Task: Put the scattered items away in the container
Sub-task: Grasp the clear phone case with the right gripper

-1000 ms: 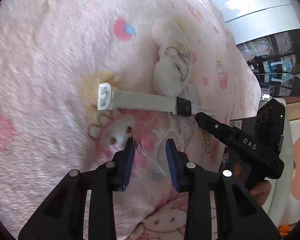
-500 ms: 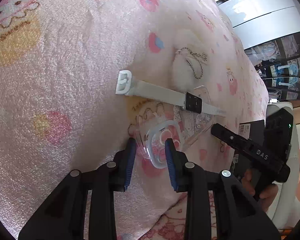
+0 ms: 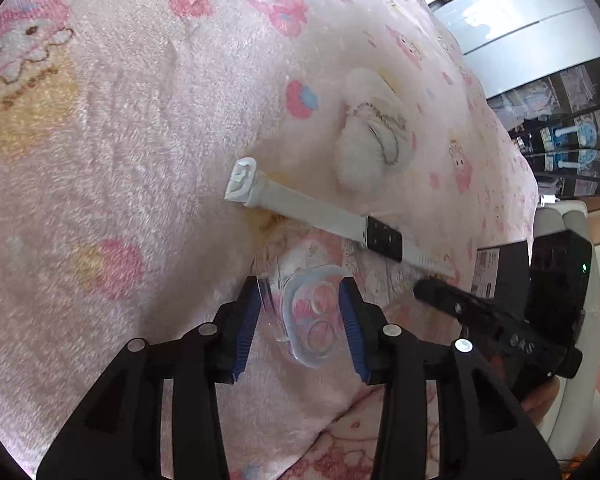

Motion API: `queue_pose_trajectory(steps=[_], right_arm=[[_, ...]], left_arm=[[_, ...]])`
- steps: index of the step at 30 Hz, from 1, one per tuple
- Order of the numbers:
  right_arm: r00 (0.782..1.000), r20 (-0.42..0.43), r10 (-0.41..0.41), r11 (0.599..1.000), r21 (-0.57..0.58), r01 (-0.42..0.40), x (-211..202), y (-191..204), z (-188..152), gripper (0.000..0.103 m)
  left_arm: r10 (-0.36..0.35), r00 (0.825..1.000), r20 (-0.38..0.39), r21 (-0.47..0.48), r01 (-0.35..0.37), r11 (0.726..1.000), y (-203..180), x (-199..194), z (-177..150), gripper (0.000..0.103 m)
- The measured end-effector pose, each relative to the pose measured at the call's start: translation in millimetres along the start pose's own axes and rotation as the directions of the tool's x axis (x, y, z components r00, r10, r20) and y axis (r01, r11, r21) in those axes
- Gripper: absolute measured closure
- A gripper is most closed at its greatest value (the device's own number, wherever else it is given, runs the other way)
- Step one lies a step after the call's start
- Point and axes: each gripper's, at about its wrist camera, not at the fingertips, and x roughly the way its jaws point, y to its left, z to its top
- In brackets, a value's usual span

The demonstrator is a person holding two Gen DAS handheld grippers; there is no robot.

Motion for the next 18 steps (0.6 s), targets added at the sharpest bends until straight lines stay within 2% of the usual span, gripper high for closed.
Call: queue_pose_trajectory(steps=[3, 5, 7, 8, 10, 12, 13, 14, 15, 16, 17, 18], right_arm=[[0.999, -0.021, 0.031, 0.999, 0.012, -0.031, -7, 9, -26, 0.072], [0.998, -0.034, 0.061, 0.997, 0.045, -0.060, -6, 8, -34, 0.072], [0.998, -0.028, 0.048, 0.997, 0.055, -0.046, -9, 9, -51, 0.072], [0.999, -0.028, 0.015, 0.998, 0.066, -0.013, -2, 7, -45, 0.072], [1.000, -0.022, -0.005, 0.997, 0.071, 0.006, 37, 7, -30, 0.072], [1.000, 0.005, -0.029, 0.998, 0.054, 0.029, 39, 12, -16, 0.072], [0.998, 0.045, -0.043, 0.998, 0.043, 0.041, 36, 16, -8, 0.072], [0.993, 0.108, -0.050, 0.998, 0.040, 0.046, 30, 19, -2, 0.072], [0.979, 0.187, -0.082, 0.996, 0.050, 0.074, 23, 21, 5, 0.072], [0.970, 0.210, -0.124, 0.992, 0.059, 0.114, 20, 22, 9, 0.072], [0.970, 0.203, -0.137, 0.990, 0.058, 0.128, 21, 23, 11, 0.072], [0.979, 0.173, -0.104, 0.994, 0.049, 0.097, 25, 23, 11, 0.072]], left_arm=[[-0.002, 1.000, -0.029, 0.013, 0.003, 1.000, 2, -5, -9, 0.063], [0.045, 0.998, -0.035, 0.042, -0.043, 0.998, 1, -3, -13, 0.064], [0.072, 0.997, -0.037, 0.049, -0.071, 0.996, 2, 1, -14, 0.065], [0.071, 0.997, -0.041, 0.042, -0.070, 0.997, 3, 3, -13, 0.065], [0.076, 0.996, -0.041, 0.037, -0.075, 0.997, 3, 7, -10, 0.065], [0.077, 0.996, -0.034, 0.032, -0.076, 0.997, 3, 6, -9, 0.065], [0.078, 0.996, -0.033, 0.033, -0.077, 0.996, 3, 6, -9, 0.065], [0.078, 0.996, -0.034, 0.032, -0.077, 0.997, 3, 7, -9, 0.065], [0.078, 0.996, -0.038, 0.033, -0.077, 0.997, 3, 7, -8, 0.065], [0.077, 0.996, -0.043, 0.037, -0.075, 0.996, 3, 7, -7, 0.065], [0.075, 0.996, -0.047, 0.041, -0.073, 0.996, 4, 6, -7, 0.065], [0.070, 0.996, -0.050, 0.044, -0.068, 0.997, 4, 5, -7, 0.065]])
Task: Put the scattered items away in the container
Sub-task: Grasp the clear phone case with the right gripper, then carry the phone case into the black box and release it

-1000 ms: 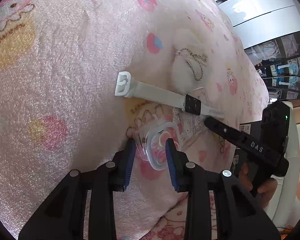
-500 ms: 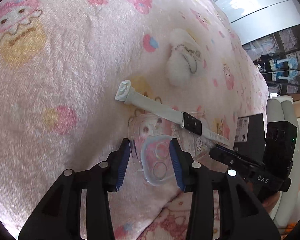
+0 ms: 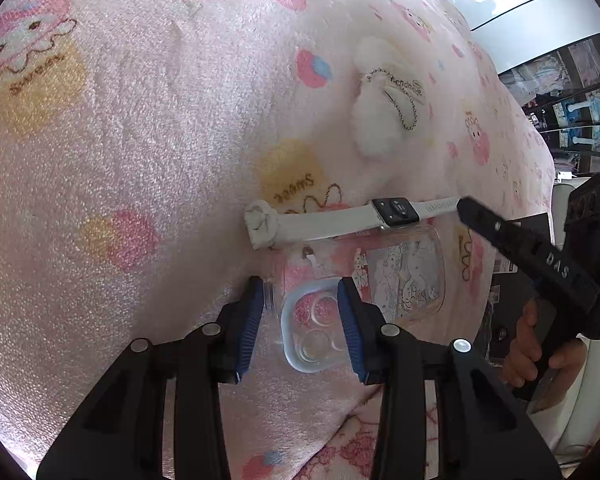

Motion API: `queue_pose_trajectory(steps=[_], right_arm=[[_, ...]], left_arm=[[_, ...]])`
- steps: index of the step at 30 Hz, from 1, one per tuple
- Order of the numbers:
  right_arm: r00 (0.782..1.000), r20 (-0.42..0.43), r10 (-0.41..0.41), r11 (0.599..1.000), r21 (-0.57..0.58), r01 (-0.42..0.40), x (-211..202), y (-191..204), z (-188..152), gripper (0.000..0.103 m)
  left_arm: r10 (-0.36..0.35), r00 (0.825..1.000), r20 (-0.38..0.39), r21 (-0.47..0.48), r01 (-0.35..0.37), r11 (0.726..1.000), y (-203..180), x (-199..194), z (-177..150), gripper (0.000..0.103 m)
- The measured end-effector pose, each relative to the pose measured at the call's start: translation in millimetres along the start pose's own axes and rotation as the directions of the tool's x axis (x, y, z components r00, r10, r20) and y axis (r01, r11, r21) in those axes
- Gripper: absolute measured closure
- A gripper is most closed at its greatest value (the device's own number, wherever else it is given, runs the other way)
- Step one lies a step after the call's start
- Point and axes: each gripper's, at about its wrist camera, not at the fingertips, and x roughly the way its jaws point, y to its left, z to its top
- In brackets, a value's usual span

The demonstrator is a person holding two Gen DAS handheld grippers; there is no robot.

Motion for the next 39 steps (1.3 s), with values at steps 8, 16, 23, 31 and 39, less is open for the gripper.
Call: queue_pose_trajectory(steps=[8, 16, 23, 31, 39], right_arm=[[0.971, -0.177, 0.157, 0.987, 0.066, -0.148, 38, -1, -21, 0.071], [0.985, -0.120, 0.125, 0.992, 0.027, -0.122, 13, 29, -20, 0.069], [0.999, 0.018, 0.032, 0.999, -0.024, -0.031, -124, -31, -72, 0.069], [0.974, 0.215, -0.073, 0.995, 0.080, 0.057, -263, -116, -119, 0.069], [0.952, 0.272, -0.139, 0.972, 0.223, 0.078, -337, -256, -152, 0.069]], left_arm=[[-0.016, 1.000, -0.020, 0.006, 0.016, 1.000, 5, 5, -5, 0.060], [-0.045, 0.999, 0.003, 0.045, 0.045, 0.998, -18, -18, -15, 0.053], [-0.164, 0.986, 0.016, 0.187, 0.158, 0.970, -83, -48, -28, 0.054], [-0.259, 0.965, -0.029, 0.419, 0.247, 0.874, -247, -33, -50, 0.055], [-0.194, 0.973, -0.128, 0.546, 0.233, 0.805, -384, 38, -88, 0.054]])
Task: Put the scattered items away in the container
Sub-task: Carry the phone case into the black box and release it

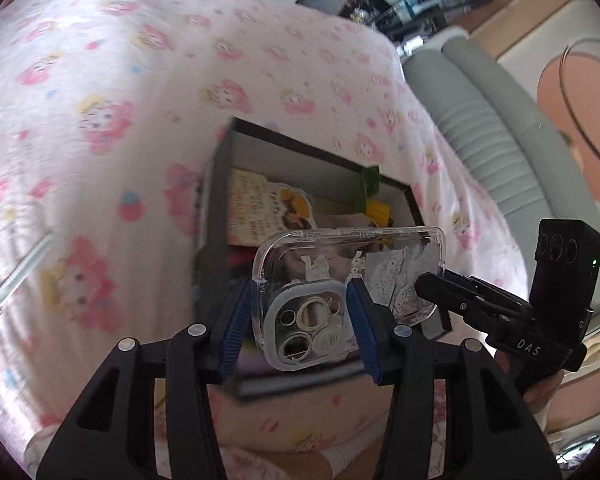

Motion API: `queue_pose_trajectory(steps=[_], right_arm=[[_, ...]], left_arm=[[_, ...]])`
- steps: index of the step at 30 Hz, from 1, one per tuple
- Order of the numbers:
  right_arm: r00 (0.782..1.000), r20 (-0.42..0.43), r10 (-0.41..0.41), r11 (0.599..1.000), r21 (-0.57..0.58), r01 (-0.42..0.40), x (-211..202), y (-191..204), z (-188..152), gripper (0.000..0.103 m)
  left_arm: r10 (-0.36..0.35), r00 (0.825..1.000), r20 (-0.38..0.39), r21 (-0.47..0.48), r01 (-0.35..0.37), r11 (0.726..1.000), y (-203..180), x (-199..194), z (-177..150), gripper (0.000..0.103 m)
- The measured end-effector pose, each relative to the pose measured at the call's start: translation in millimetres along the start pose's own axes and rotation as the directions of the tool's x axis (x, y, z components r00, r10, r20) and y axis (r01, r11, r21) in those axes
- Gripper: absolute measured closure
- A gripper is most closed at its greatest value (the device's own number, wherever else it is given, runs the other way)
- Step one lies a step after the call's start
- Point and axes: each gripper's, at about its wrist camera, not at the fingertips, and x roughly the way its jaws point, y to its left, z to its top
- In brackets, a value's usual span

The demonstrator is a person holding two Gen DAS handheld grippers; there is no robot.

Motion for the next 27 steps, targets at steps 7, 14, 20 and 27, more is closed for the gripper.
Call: queue_pose_trajectory(steps=[7, 14, 20, 27], right_arm=[[0.997, -0.080, 0.001, 0.986, 0.168, 0.012, 33, -79, -18, 0.070], [0.990, -0.135, -0.034, 0.988, 0.142, 0.053, 50, -73, -26, 0.070], [0.982, -0.097, -0.161, 0.980, 0.102, 0.171, 42, -69, -30, 0.070], [0.987, -0.050, -0.152, 0.982, 0.102, 0.157, 36, -64, -31, 0.070]], left_arm=[[0.157, 0.984, -0.084, 0.049, -0.153, 0.987, -24, 62, 6, 0.054], [0.199, 0.971, -0.134, 0.114, -0.184, 0.976, -41, 81, 5, 0.055], [0.264, 0.959, -0.099, 0.155, -0.247, 0.957, -52, 73, -1, 0.056], [0.261, 0.956, -0.136, 0.161, -0.239, 0.958, -52, 72, -5, 0.056]])
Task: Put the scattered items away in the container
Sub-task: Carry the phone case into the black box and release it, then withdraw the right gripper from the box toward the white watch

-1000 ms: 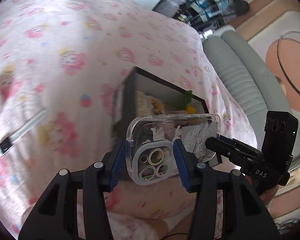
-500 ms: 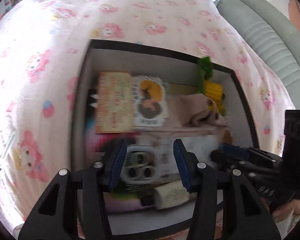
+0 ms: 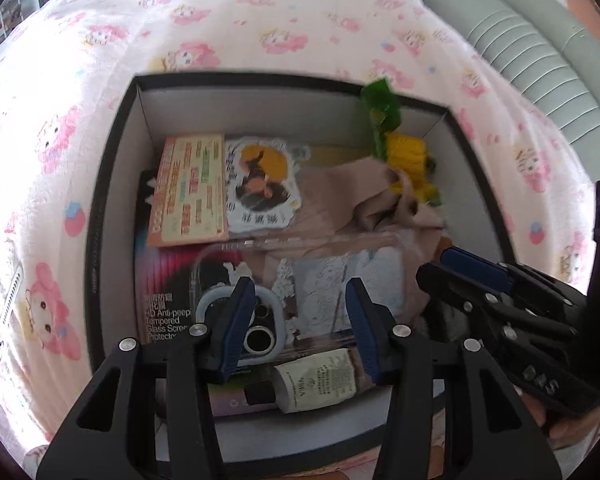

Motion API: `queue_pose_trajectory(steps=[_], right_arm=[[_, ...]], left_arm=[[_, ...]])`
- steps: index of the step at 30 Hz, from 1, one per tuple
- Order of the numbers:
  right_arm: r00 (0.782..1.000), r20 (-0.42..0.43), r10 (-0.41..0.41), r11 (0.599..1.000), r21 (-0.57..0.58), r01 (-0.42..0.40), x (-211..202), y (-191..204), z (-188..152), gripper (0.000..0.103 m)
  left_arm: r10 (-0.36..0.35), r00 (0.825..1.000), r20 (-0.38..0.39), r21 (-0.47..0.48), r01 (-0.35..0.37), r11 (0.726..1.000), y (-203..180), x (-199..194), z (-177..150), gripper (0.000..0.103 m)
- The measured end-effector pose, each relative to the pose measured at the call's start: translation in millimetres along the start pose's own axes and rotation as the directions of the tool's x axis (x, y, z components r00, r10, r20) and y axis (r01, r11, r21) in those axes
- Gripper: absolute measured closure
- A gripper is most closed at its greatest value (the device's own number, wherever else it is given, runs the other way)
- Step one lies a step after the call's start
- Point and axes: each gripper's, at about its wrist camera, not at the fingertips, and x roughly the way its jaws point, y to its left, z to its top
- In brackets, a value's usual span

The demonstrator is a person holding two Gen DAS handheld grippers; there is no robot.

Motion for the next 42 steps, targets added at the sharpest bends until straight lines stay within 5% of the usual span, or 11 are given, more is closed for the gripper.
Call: queue_pose_trajectory(steps=[8, 15, 24, 31, 34, 37, 42], right_arm=[[0.989, -0.148, 0.032, 0.998, 0.050, -0.025, 29, -3, -10, 0.070], [0.993, -0.118, 0.016, 1.000, 0.011, -0.015, 27, 10, -10, 0.070], [0.998, -0.064, 0.002, 1.000, -0.010, -0.002, 27, 20, -8, 0.070], [0.993, -0.115, -0.006, 1.000, -0.002, 0.006, 38, 24, -10, 0.070], [0.994, -0.111, -0.022, 1.000, 0.008, 0.023, 33, 27, -13, 0.070], [0.996, -0.049, -0.069, 0.998, 0.006, 0.069, 11, 32, -12, 0.070], [0.983, 0.102, -0.155, 0.988, 0.009, 0.155, -40, 47, -14, 0.048]], left_arm=[[-0.019, 0.999, 0.031, -0.014, 0.020, 1.000, 6, -11, -4, 0.056], [0.028, 1.000, 0.003, -0.039, -0.028, 0.999, 23, -8, -5, 0.056], [-0.022, 0.999, 0.027, -0.042, 0.023, 0.999, 31, -26, -3, 0.056], [-0.014, 1.000, 0.020, -0.060, 0.015, 0.998, 40, -25, -10, 0.056], [0.072, 0.988, 0.138, -0.045, -0.067, 0.997, 37, -51, -20, 0.055], [0.063, 0.969, 0.238, -0.087, -0.043, 0.995, 36, -73, -32, 0.032], [0.119, 0.932, 0.341, -0.082, -0.097, 0.992, 11, -100, -36, 0.020]])
